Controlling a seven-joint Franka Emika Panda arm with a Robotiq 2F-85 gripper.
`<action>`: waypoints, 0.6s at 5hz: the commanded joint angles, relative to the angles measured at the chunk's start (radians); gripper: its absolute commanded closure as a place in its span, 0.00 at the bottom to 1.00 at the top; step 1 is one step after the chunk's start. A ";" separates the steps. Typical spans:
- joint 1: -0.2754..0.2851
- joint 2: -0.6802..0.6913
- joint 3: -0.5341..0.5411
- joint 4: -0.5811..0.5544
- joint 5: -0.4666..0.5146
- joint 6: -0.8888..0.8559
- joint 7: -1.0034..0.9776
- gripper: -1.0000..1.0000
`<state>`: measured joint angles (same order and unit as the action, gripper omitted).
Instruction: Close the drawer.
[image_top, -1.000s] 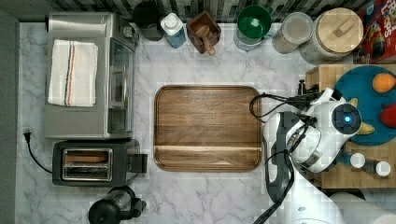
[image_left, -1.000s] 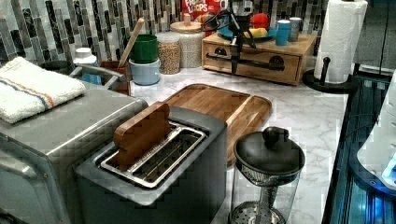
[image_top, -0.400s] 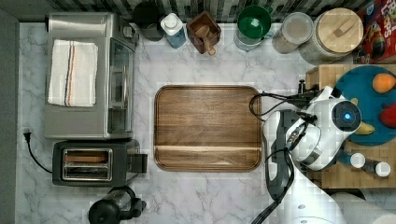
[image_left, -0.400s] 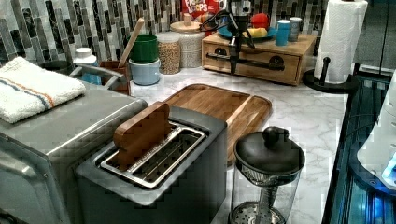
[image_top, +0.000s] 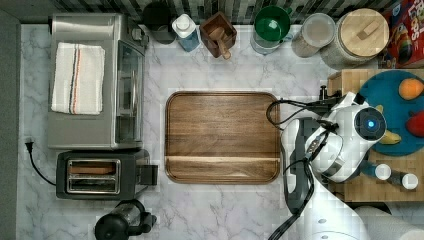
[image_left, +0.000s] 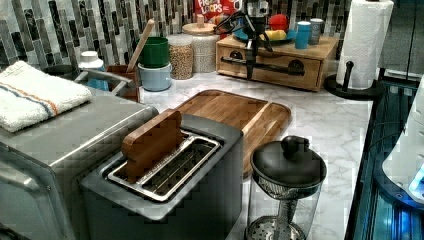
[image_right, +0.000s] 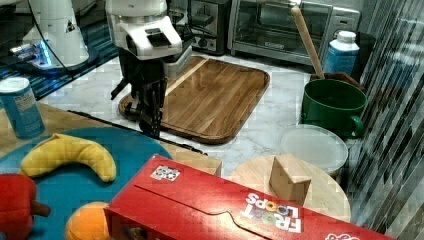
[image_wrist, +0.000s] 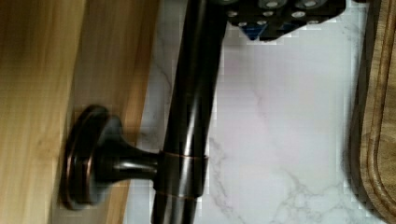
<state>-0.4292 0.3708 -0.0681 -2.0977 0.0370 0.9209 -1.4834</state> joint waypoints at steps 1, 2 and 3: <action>-0.113 0.018 -0.090 0.160 -0.025 0.076 -0.057 1.00; -0.114 0.018 -0.089 0.160 -0.026 0.076 -0.056 1.00; -0.115 0.018 -0.089 0.160 -0.026 0.076 -0.055 1.00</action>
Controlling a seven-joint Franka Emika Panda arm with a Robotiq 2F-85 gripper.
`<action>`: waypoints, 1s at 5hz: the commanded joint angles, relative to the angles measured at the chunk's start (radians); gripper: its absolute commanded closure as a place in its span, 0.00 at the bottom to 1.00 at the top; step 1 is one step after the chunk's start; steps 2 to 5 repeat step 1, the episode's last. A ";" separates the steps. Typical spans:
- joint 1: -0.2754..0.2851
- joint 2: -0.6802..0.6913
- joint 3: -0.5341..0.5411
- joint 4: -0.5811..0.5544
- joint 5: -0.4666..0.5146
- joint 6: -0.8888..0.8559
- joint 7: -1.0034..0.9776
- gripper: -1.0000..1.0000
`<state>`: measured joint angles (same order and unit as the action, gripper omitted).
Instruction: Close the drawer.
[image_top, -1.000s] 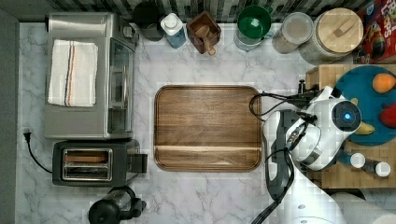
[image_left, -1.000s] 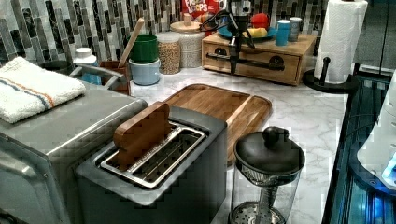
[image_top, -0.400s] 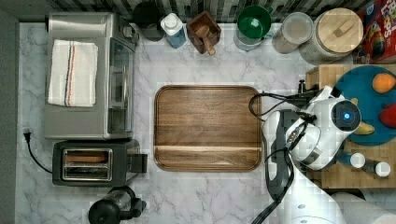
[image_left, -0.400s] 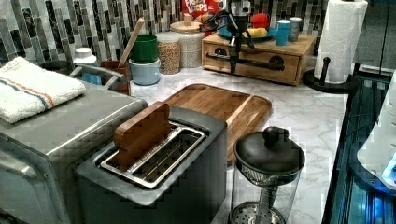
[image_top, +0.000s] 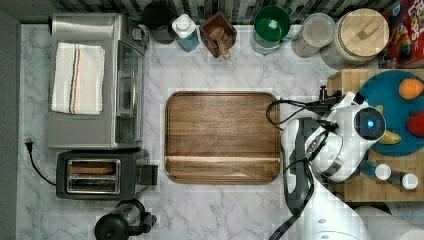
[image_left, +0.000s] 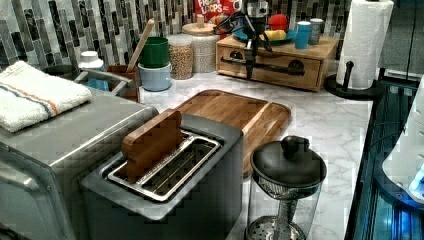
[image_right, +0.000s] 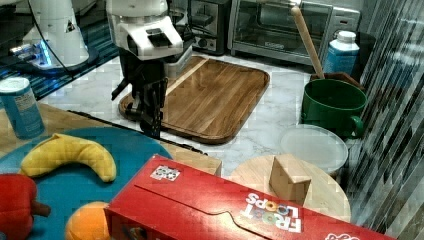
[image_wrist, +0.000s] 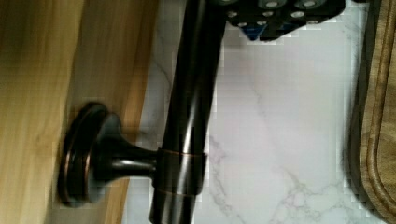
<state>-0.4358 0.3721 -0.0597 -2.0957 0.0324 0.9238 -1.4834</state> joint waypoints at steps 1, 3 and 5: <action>-0.109 0.017 -0.097 0.158 -0.022 0.073 -0.055 1.00; -0.109 0.017 -0.097 0.158 -0.022 0.073 -0.055 1.00; -0.109 0.017 -0.097 0.158 -0.022 0.073 -0.055 1.00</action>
